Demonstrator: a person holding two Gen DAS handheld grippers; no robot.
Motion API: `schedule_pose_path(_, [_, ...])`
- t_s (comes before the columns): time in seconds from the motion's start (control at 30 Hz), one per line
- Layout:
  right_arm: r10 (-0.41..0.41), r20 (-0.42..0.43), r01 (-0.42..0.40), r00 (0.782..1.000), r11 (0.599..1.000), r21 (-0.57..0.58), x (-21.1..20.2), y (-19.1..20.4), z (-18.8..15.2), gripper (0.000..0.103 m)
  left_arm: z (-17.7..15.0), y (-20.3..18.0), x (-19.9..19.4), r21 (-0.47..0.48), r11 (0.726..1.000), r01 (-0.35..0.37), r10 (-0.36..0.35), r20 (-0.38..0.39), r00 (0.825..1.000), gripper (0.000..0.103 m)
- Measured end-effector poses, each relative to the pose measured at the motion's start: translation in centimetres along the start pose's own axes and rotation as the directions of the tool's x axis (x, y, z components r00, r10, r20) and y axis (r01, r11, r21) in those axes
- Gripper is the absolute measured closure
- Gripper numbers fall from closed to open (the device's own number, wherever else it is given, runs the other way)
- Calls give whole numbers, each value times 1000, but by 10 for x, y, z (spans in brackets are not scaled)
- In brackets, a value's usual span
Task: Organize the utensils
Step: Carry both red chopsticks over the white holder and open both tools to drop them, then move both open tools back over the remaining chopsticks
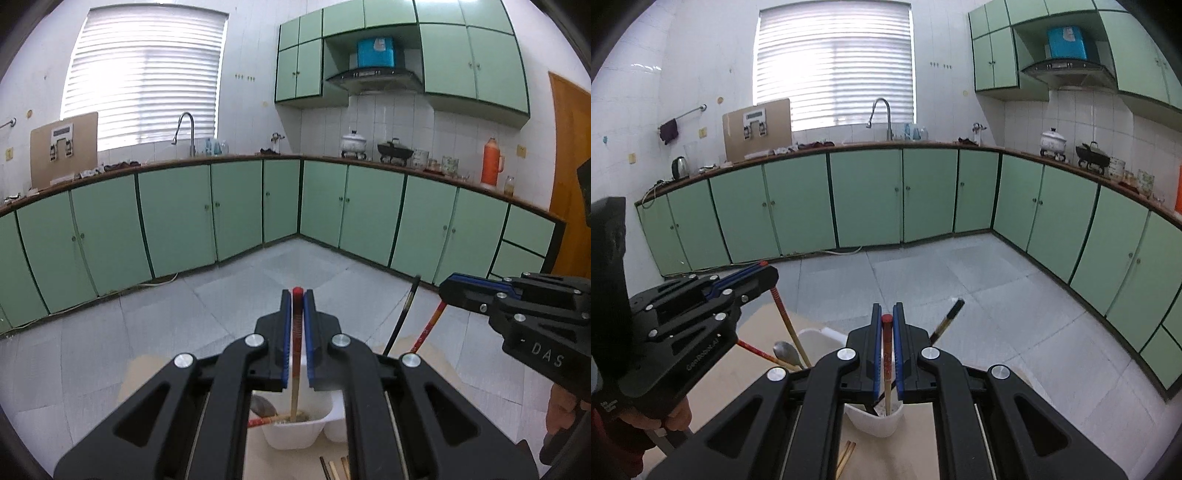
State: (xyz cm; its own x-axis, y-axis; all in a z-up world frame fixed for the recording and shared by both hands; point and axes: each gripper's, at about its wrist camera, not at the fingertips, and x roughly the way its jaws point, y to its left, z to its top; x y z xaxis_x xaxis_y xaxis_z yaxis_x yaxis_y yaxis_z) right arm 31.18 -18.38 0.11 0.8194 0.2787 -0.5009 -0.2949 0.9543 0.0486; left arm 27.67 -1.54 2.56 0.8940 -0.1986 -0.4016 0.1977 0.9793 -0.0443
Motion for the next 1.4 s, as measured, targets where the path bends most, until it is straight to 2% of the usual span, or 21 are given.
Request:
schedule_pose_path(0.03, [1, -8, -1, 1000, 1000, 3, 1, -1, -2, 97, -3, 1, 0, 0, 1000, -1, 1, -6, 1000, 92])
schedule_pose_path(0.1, [-4, -13, 4, 1000, 1000, 6, 1, -1, -7, 96, -8, 4, -1, -6, 1000, -2, 2, -13, 1000, 70])
schedule_pose_path(0.17, [-10, -14, 10, 1000, 1000, 9, -2, -3, -10, 94, -10, 7, -6, -16, 1000, -4, 4, -6, 1000, 62])
schedule_pose_path(0.23, [-20, -9, 20, 1000, 1000, 17, -5, -5, -11, 88, -12, 11, -13, -23, 1000, -4, 4, -2, 1000, 59])
schedule_pose_path(0.33, [-43, 12, 42, 999, 999, 33, -17, -10, -12, 72, -11, 15, -26, -36, 999, -9, 10, 16, 1000, 49])
schedule_pose_path(0.4, [-71, 37, 69, 997, 997, 45, -29, -12, -16, 56, -11, 18, -36, -36, 999, -20, 21, 33, 999, 41])
schedule_pose_path(0.53, [-117, 76, 112, 990, 991, 74, -56, -16, -28, 38, -15, 21, -65, -38, 998, -44, 47, 68, 997, 27])
schedule_pose_path(0.6, [-140, 89, 133, 986, 988, 79, -67, -14, -35, 25, -22, 22, -82, -45, 997, -60, 64, 88, 994, 15])
schedule_pose_path(0.7, [-173, 98, 167, 980, 984, 65, -80, -7, -55, 15, -36, 21, -102, -37, 997, -71, 74, 95, 993, 13])
schedule_pose_path(0.8, [-198, 84, 193, 977, 979, 66, -89, 2, -81, 11, -54, 20, -114, -44, 996, -73, 76, 78, 994, 12])
schedule_pose_path(1.07, [-221, 6, 219, 975, 971, 93, -97, 25, -150, 11, -118, 18, -128, -26, 996, -84, 82, -55, 995, 12])
schedule_pose_path(1.4, [-215, -119, 226, 969, 970, 85, -93, 57, -227, 11, -188, 12, -132, 33, 996, -82, 87, -210, 974, 12])
